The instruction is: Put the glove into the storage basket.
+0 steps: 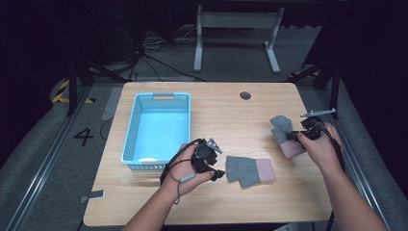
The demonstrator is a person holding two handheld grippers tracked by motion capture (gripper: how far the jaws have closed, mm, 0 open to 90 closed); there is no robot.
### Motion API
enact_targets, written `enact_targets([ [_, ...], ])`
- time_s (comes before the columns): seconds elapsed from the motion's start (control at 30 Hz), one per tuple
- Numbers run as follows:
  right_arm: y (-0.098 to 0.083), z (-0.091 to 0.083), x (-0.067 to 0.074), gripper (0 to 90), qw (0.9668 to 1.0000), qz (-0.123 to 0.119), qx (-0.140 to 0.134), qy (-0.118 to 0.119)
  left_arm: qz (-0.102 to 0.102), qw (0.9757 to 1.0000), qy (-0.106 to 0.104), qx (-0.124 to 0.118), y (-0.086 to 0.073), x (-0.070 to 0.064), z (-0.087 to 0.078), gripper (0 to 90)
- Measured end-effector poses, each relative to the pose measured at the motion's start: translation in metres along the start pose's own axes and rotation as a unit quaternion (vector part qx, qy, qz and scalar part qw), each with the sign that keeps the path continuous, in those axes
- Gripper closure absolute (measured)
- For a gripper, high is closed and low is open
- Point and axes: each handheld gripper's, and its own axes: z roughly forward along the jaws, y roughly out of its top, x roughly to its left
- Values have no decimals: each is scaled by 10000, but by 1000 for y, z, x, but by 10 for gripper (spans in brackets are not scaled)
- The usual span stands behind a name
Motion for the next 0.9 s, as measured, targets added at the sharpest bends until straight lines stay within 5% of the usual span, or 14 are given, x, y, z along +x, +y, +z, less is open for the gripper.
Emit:
enact_targets([
  [0.3,1,-11,2,788,10000,-60,-57,56,7,10000,-3,-20,0,0,0,477],
  [0.57,-1,-25,17,784,9984,-439,-33,353,12,10000,-14,-17,0,0,0,477],
  [0.9,-6,-38,46,779,9899,-1128,17,864,3,10000,-30,-11,0,-1,0,477],
])
